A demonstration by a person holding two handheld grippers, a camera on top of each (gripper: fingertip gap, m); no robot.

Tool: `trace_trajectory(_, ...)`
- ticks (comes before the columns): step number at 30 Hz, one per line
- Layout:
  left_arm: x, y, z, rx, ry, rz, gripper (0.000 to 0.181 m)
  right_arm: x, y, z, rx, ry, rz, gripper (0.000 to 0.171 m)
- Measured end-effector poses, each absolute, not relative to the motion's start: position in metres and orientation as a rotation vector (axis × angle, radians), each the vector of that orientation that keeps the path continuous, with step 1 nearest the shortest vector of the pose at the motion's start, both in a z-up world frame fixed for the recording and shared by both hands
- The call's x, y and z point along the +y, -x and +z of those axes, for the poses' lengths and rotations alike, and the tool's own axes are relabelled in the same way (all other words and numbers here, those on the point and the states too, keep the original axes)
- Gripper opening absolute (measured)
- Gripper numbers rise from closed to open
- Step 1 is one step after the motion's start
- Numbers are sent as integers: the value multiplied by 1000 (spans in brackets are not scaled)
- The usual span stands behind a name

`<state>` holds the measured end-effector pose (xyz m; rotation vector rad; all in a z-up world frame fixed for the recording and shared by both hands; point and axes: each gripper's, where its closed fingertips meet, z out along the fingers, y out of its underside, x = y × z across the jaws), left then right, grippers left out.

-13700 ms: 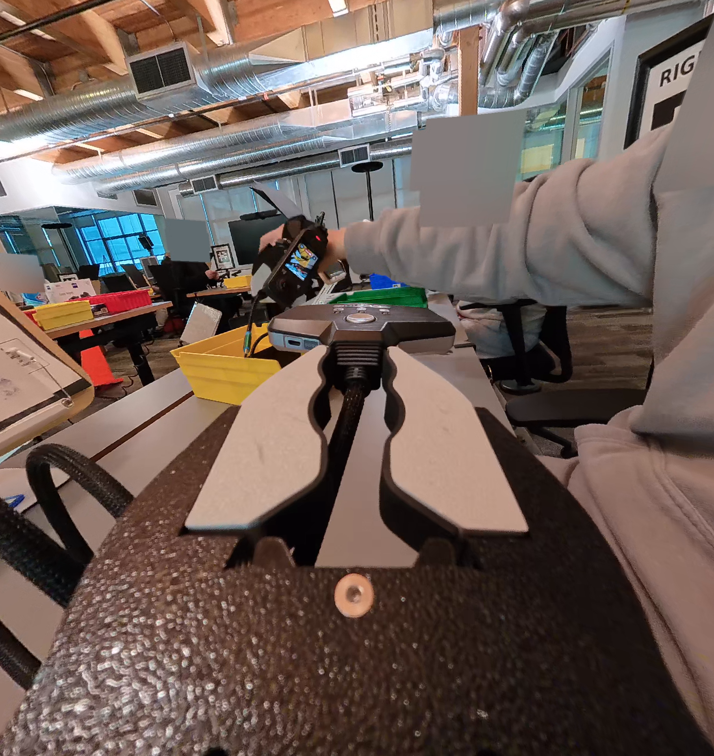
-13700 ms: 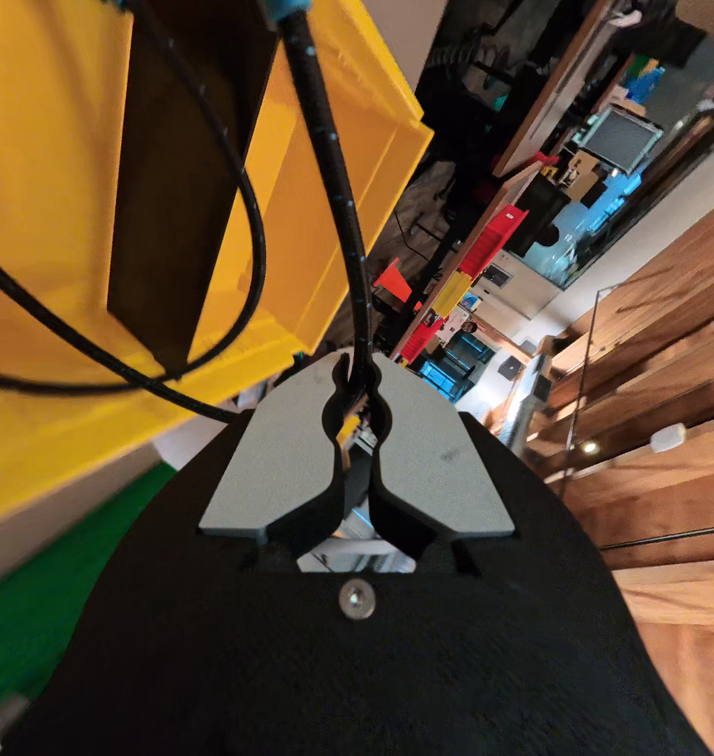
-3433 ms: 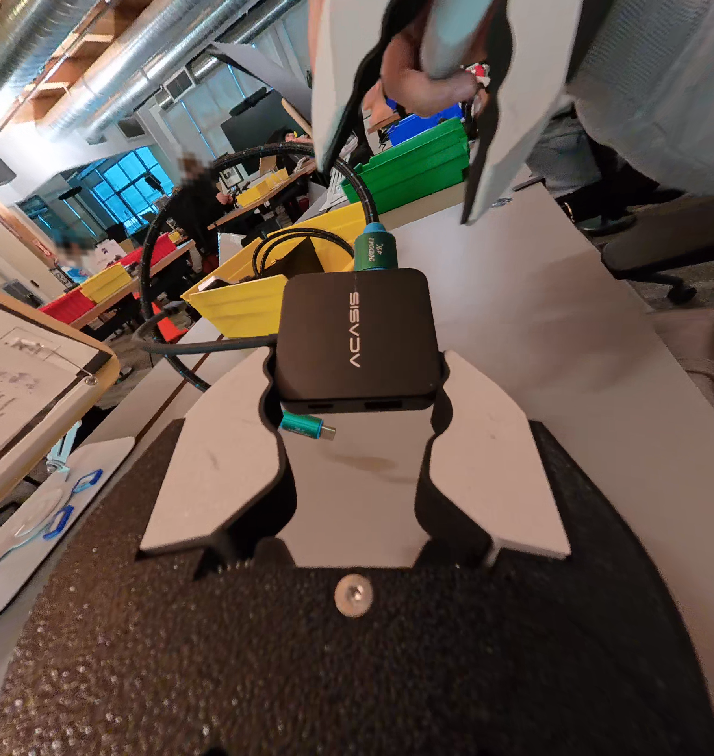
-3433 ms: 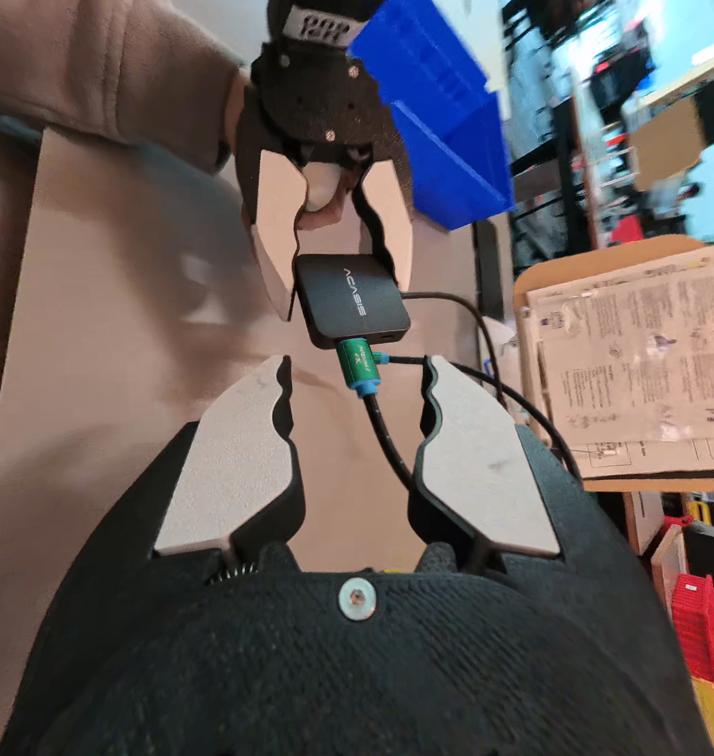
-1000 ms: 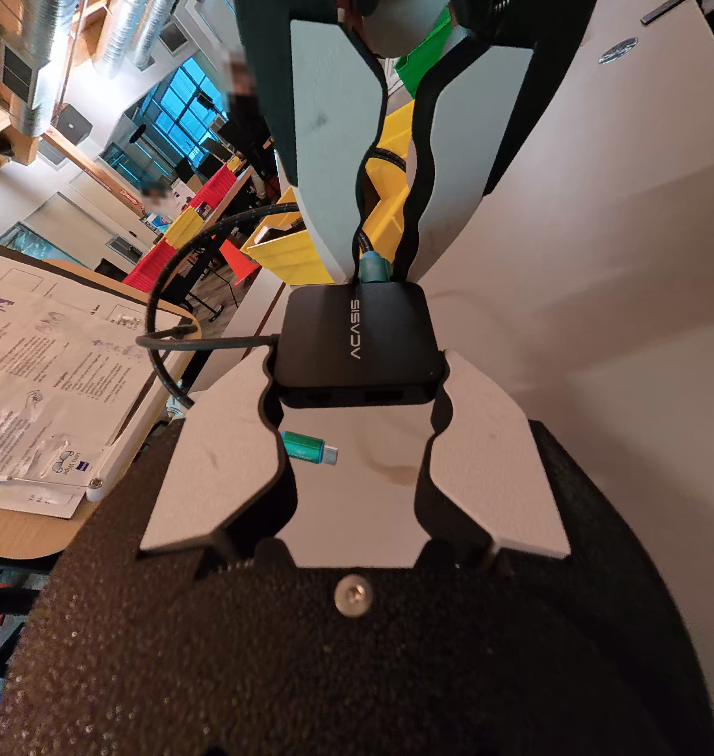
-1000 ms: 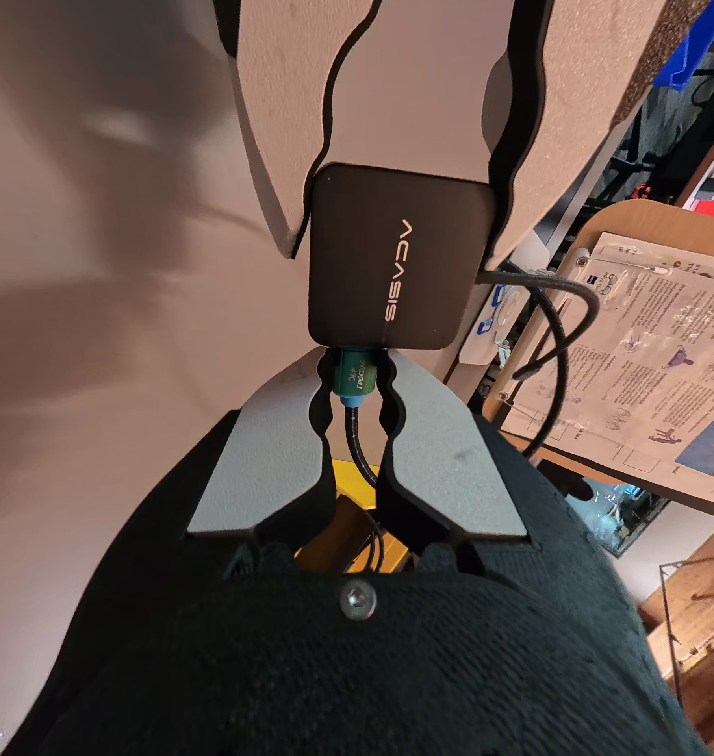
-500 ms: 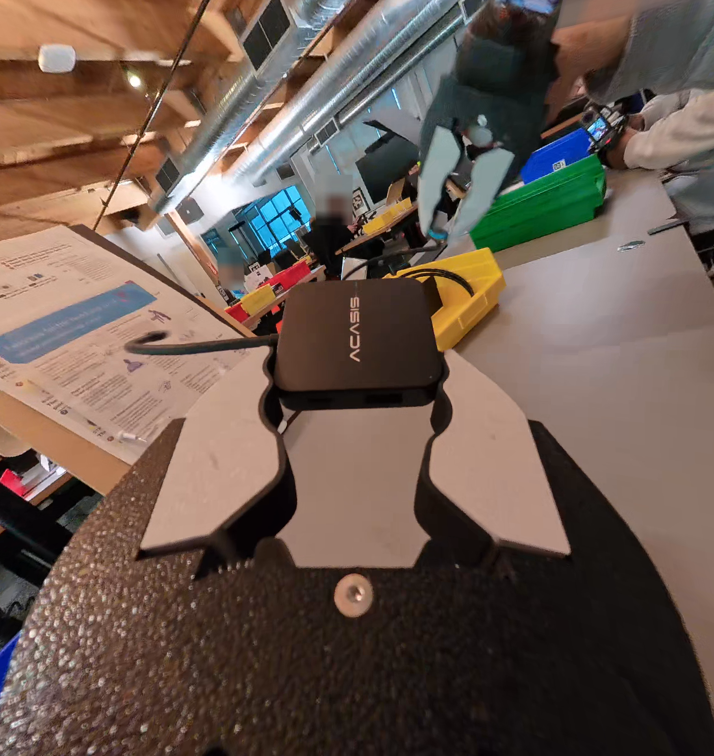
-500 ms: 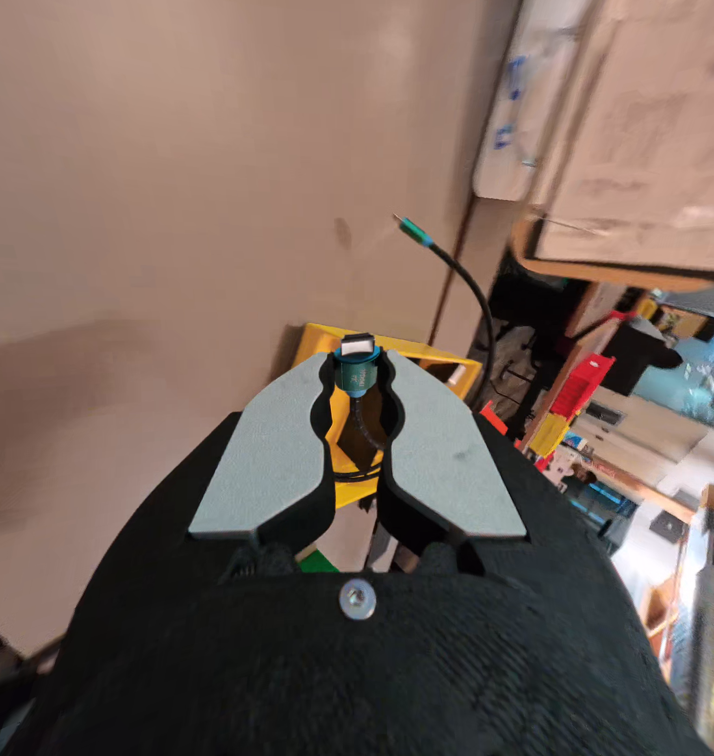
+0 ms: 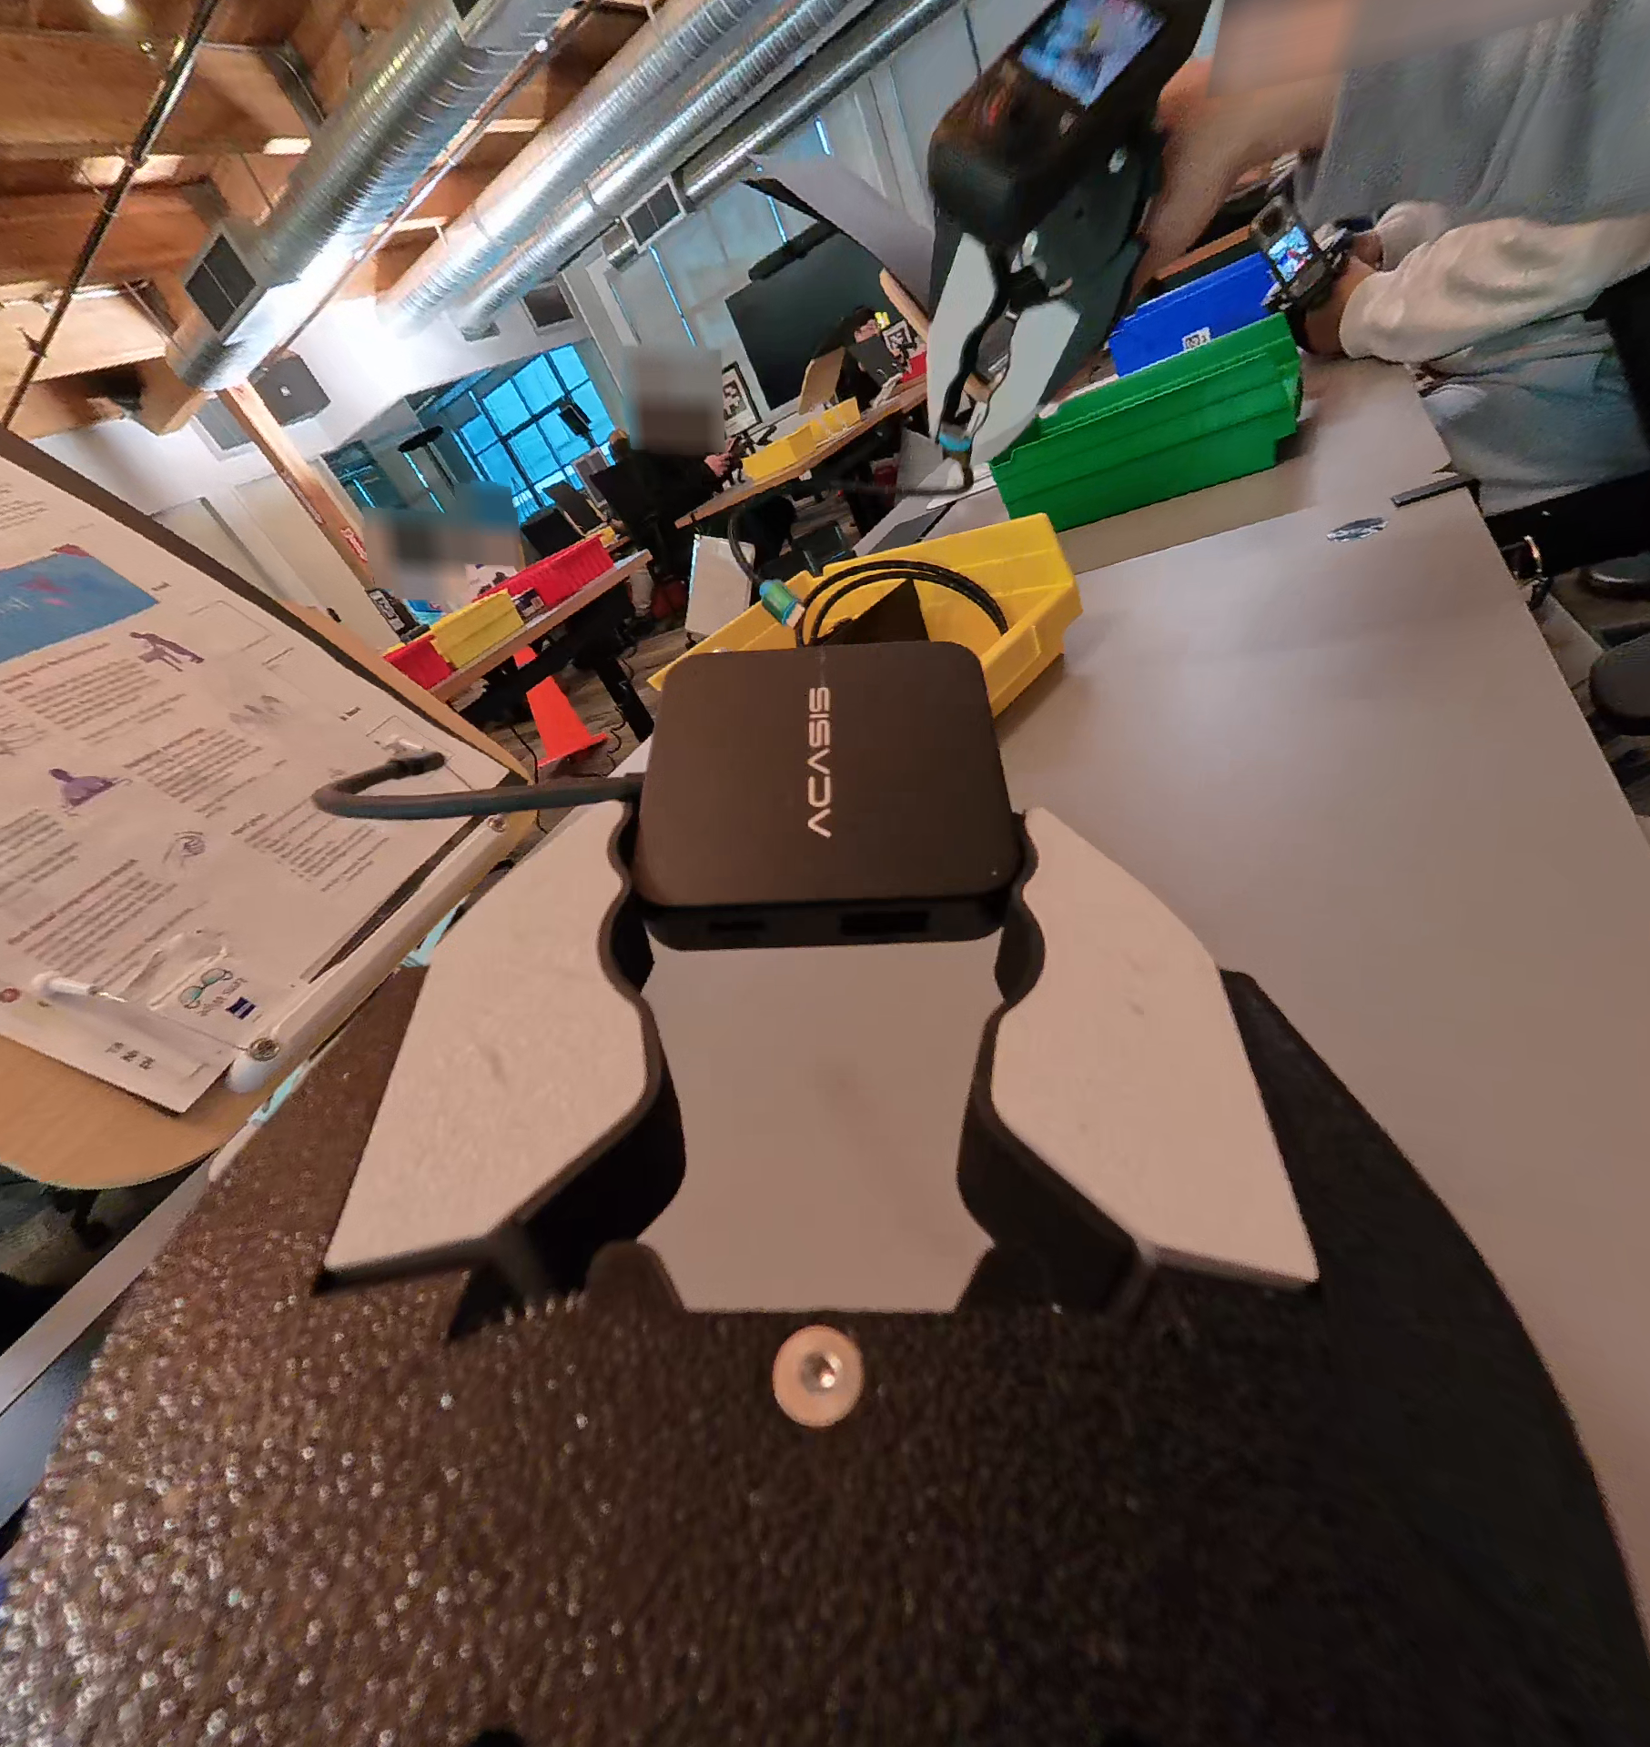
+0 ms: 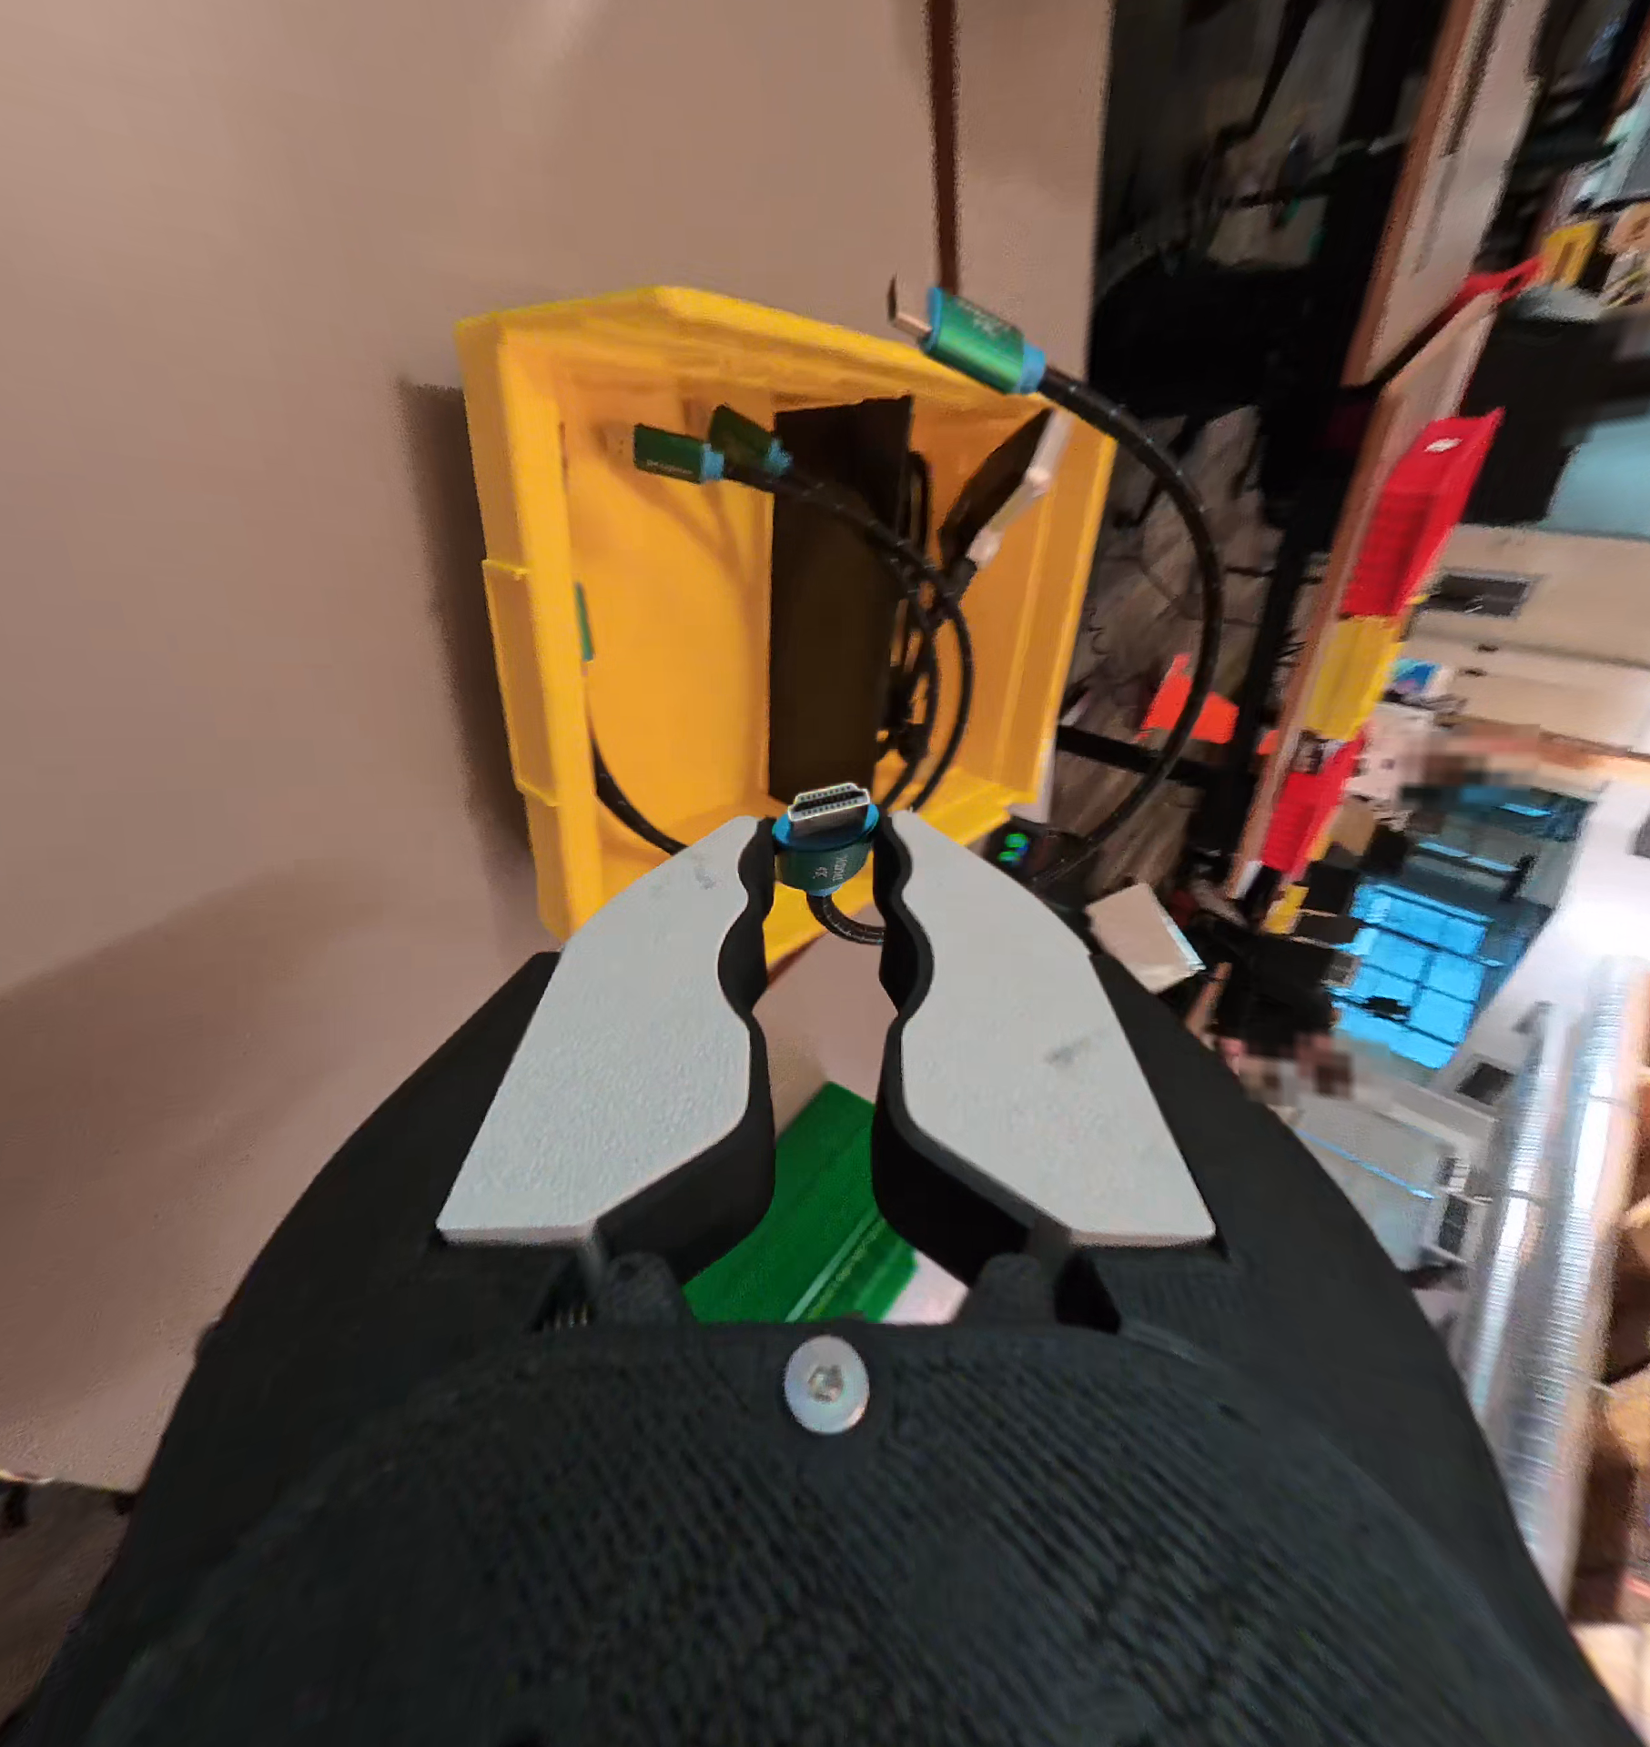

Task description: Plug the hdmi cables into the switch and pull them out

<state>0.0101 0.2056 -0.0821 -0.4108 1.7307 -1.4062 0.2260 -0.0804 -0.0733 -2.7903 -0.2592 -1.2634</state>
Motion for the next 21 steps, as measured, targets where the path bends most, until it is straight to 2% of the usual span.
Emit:
trace_trajectory(10, 203, -14, -94, 1768, 430, -1434, 72, -92, -264, -151, -122, 2975, -1010, 20)
trace_trajectory(17, 199, -17, -99, 1788, 435, -1451, 72, -67, -281, -180, 37, 2873, -868, 20)
trace_trajectory(21, 198, -18, -103, 1803, 433, -1429, 72, -53, -279, -206, 143, 2792, -692, 26)
